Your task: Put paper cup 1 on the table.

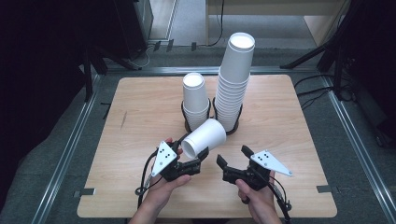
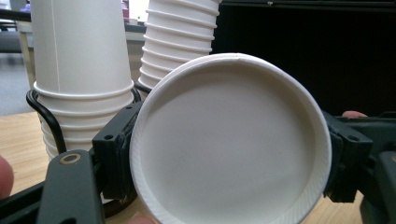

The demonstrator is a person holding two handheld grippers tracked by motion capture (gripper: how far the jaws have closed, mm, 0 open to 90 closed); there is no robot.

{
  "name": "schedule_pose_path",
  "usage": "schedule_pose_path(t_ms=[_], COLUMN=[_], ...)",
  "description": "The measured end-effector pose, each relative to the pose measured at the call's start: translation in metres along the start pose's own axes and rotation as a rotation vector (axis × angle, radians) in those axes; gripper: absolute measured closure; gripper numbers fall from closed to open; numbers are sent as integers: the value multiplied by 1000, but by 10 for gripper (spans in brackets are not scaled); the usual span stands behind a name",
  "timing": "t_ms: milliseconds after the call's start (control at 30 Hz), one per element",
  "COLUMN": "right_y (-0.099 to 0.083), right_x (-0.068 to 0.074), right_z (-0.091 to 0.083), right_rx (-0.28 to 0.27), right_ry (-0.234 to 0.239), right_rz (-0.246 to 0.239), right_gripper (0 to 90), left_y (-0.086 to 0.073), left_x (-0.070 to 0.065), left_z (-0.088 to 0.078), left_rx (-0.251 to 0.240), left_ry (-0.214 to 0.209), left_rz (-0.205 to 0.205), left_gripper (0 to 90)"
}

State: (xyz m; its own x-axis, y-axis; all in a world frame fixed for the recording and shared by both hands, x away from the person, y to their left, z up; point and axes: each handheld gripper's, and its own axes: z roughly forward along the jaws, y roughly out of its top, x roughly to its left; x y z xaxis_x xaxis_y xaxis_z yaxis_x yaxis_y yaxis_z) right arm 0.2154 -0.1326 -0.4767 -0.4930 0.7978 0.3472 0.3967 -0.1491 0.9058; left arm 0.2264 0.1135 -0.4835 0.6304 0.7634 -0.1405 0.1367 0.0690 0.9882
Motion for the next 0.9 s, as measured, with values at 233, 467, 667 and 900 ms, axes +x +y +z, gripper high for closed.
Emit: schedule_pose_path(t_ms=[233,467,667,900], right_y=[5,11,12,12], right_x=[-4,-11,-16,-21], right_z=[-3,-7,-7,-2], right_rx=[19,26,43,56], right_ry=[71,127,158,174], right_rz=[177,411,638,873], right_gripper=[0,0,0,0], left_y=[-2,-5,-7,-8], left_x=[-2,-8,-12,-17], left_z=[1,3,5,6], left_rx=[-14,-26,-18,-24], left_ry=[-2,3,-1,-4], left_rz=[-5,5,11,22], left_gripper=[224,226,231,232])
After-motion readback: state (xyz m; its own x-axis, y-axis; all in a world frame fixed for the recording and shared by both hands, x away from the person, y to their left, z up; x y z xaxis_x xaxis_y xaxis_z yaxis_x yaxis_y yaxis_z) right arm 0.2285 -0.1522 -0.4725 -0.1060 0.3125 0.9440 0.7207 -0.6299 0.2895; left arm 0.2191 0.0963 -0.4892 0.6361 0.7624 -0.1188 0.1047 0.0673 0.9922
